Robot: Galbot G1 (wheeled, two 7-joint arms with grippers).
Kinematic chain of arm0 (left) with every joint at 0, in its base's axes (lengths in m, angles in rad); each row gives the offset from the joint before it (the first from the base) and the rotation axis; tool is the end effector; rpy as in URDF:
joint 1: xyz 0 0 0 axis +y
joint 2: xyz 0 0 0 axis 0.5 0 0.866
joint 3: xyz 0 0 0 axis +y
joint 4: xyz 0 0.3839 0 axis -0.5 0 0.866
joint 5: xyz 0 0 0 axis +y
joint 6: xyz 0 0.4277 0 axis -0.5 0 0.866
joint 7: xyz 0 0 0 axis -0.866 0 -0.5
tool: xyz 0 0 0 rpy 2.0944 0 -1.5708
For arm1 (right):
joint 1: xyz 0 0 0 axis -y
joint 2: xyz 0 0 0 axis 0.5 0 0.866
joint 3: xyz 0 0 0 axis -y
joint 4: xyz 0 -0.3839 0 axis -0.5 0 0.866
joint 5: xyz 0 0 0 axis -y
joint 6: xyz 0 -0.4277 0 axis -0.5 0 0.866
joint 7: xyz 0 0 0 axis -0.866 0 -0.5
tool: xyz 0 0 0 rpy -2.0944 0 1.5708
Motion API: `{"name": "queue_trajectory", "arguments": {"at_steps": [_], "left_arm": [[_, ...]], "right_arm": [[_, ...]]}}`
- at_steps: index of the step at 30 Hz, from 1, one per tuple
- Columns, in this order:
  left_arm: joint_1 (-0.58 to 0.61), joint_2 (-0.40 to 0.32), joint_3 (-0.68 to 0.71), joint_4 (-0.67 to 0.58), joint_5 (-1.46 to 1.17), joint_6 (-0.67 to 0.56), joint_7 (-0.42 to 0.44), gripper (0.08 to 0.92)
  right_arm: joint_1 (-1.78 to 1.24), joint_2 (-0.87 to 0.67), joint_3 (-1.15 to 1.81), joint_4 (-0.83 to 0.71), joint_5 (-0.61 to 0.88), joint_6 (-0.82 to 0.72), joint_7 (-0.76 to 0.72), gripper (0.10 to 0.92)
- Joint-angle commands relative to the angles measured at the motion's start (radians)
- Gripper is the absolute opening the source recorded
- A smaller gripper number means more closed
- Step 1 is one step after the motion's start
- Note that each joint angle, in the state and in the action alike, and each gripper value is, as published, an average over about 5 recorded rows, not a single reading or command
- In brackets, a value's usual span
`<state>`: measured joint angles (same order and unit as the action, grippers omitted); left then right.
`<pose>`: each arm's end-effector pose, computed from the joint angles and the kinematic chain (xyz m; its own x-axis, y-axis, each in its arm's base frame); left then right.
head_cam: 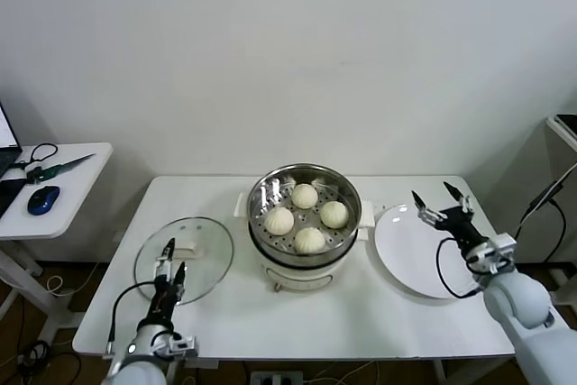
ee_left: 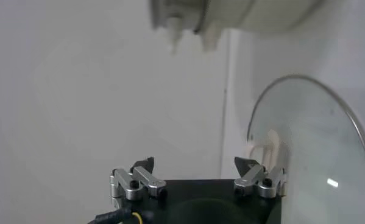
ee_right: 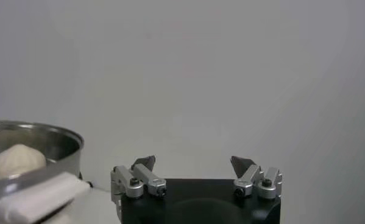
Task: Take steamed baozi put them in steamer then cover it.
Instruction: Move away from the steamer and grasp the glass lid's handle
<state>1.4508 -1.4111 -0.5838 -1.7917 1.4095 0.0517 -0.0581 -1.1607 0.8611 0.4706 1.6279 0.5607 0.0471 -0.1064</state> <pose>0.2721 0.0709 -0.4234 -0.9904 -0.0742 0.1167 0.1179 -0.0121 0.9930 0.3911 -0.2171 -0.3339 -0.9795 -0.1883 0.0720 -0.1965 0.9717 -0.1309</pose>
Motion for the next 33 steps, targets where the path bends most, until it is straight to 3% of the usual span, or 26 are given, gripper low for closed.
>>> {"name": "queue_trajectory", "arguments": {"at_steps": [1, 17, 33], "left_arm": [[-0.181, 0.012, 0.003, 0.26, 0.246, -0.056, -0.04, 0.823], [-0.301, 0.008, -0.008, 0.407, 0.211, -0.045, -0.084, 0.823], [-0.363, 0.014, -0.011, 0.476, 0.175, -0.047, -0.097, 0.823]], "right_arm": [[-0.132, 0.05, 0.129, 0.018, -0.055, -0.005, -0.021, 0.823], [-0.14, 0.079, 0.127, 0.008, -0.115, 0.019, -0.046, 0.823], [-0.152, 0.102, 0.127, 0.001, -0.152, 0.035, -0.066, 0.823]]}}
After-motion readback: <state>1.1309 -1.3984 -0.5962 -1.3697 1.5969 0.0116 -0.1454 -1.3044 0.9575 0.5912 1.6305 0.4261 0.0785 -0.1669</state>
